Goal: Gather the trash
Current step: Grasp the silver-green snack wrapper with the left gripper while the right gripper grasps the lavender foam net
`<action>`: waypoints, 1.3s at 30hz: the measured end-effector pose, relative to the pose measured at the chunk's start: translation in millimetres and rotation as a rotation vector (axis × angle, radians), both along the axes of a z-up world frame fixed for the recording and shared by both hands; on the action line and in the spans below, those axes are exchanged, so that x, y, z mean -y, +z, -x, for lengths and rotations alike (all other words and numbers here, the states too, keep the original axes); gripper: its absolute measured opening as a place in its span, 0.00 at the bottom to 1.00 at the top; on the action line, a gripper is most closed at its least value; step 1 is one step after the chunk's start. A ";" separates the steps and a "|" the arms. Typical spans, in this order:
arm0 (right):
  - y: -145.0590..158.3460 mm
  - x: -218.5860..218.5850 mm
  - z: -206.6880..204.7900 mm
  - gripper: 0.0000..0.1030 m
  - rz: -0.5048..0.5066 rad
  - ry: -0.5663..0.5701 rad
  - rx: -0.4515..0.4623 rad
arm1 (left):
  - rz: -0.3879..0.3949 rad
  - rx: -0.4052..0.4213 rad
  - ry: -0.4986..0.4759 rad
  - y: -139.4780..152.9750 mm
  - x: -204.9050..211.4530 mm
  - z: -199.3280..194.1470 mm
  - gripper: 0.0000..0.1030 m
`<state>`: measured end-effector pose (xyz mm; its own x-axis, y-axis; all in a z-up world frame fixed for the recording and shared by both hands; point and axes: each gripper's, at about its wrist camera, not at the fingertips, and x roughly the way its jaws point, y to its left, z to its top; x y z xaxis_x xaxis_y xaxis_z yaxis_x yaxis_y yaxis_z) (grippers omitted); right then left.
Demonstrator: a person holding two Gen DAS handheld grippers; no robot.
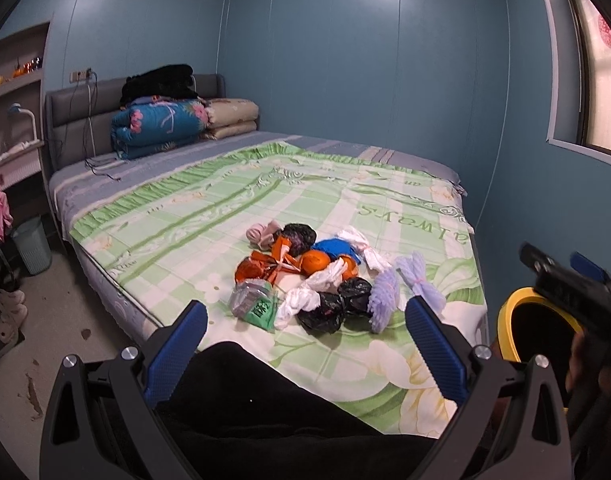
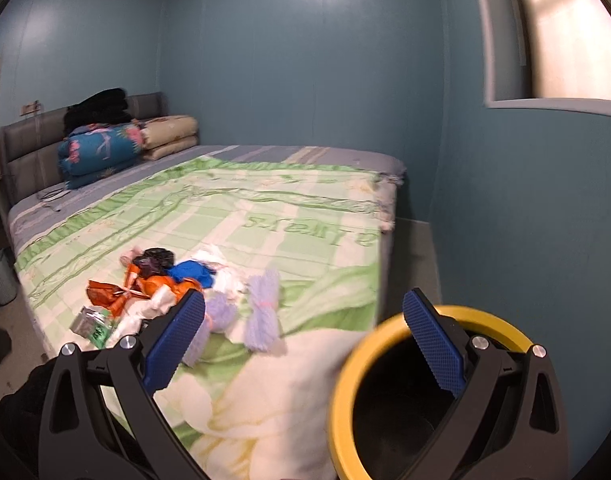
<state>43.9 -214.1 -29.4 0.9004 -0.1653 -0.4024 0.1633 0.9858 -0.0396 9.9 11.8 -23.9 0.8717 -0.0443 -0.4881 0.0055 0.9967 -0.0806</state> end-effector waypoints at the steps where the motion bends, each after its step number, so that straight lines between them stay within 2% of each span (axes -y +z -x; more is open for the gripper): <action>1: 1.0 -1.2 -8.9 0.92 0.001 0.020 -0.010 | 0.004 -0.004 -0.001 -0.7 -0.5 -1.2 0.93; 6: -3.0 -9.4 -56.6 0.92 0.030 0.087 -0.064 | 0.007 -0.020 -0.013 -5.7 -1.6 -8.6 0.93; 9: -13.8 -9.0 -90.2 0.92 0.008 0.094 -0.124 | 0.008 -0.046 -0.010 -10.6 -5.5 -21.0 0.93; 14: -37.3 -12.9 -141.9 0.92 -0.029 0.136 -0.275 | -0.078 -0.084 0.034 -19.7 -16.4 -54.3 0.93; 19: -57.7 -9.1 -181.1 0.92 -0.102 0.130 -0.393 | -0.095 -0.208 0.070 -37.1 -45.0 -108.6 0.93; 23: -69.0 -7.3 -202.4 0.92 -0.125 0.126 -0.456 | -0.073 -0.301 0.085 -54.1 -68.6 -145.0 0.93; 26: -76.9 -2.3 -215.1 0.92 -0.157 0.121 -0.505 | -0.094 -0.347 0.063 -66.8 -75.8 -166.4 0.93; 28: -81.7 -1.2 -221.1 0.92 -0.150 0.111 -0.524 | -0.111 -0.373 0.048 -74.3 -77.2 -177.5 0.93; 31: -92.0 0.8 -231.4 0.92 -0.137 0.085 -0.571 | -0.083 -0.422 0.028 -85.9 -84.3 -191.2 0.93; 35: -106.4 6.0 -239.1 0.92 -0.146 0.049 -0.636 | -0.078 -0.445 0.002 -96.5 -86.2 -202.1 0.93; 39: -113.1 9.2 -243.5 0.91 -0.138 0.024 -0.656 | -0.087 -0.462 -0.029 -105.1 -84.6 -207.5 0.93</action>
